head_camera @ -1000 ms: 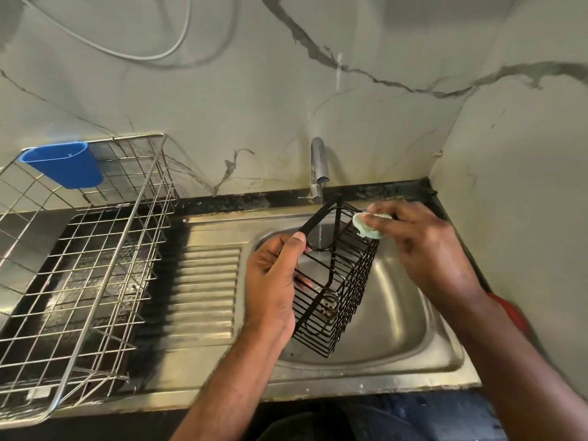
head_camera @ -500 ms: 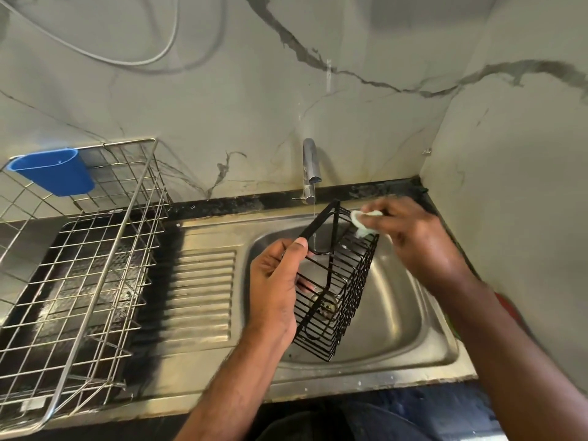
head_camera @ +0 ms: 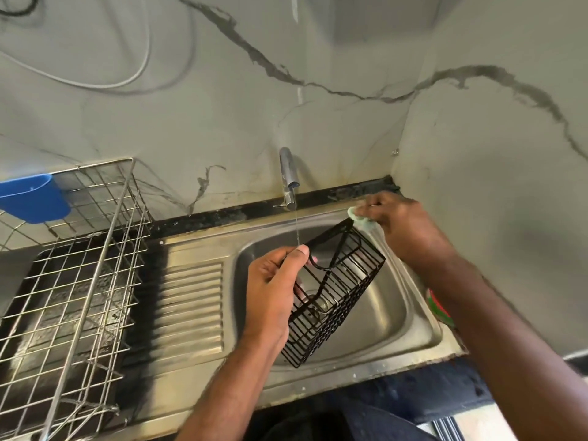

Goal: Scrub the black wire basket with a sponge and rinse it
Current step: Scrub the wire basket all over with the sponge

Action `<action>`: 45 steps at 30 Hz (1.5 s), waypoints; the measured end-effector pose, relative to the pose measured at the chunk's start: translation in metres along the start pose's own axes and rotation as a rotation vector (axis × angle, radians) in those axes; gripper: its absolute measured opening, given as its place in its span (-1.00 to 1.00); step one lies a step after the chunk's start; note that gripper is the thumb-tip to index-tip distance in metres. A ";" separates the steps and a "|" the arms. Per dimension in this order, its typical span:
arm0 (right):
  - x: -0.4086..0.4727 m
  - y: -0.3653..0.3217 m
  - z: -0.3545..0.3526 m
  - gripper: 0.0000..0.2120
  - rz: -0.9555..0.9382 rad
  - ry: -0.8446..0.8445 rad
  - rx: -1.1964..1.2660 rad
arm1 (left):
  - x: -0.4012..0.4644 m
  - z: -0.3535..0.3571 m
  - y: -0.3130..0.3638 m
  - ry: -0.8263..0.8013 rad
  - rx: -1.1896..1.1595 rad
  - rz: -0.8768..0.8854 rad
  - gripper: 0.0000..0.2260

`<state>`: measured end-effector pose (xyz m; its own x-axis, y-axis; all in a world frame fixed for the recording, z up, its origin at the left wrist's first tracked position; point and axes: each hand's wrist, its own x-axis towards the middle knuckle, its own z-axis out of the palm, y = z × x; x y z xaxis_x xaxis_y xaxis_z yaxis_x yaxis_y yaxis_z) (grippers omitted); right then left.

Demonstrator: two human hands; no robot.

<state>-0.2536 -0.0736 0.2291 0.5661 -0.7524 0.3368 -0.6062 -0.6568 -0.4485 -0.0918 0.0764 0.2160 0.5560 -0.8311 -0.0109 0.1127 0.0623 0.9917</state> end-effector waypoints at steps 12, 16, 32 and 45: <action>-0.021 0.005 -0.003 -0.71 0.006 -0.055 -0.044 | -0.013 -0.018 0.002 -0.009 -0.072 -0.020 -0.69; -0.041 0.000 0.002 -0.63 0.077 0.197 0.163 | -0.013 -0.026 0.002 0.032 -0.083 -0.014 -0.73; -0.071 0.010 0.026 -0.82 0.353 -0.092 0.313 | -0.022 -0.040 -0.012 0.259 -0.503 -0.069 -0.83; -0.103 0.059 0.003 -0.68 0.449 0.075 0.427 | -0.045 0.035 -0.027 0.207 -0.215 -0.020 -0.71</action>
<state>-0.3460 -0.0353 0.1655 0.2576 -0.9622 0.0885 -0.4903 -0.2091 -0.8461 -0.1490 0.0930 0.1944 0.7052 -0.7047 -0.0780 0.2847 0.1807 0.9414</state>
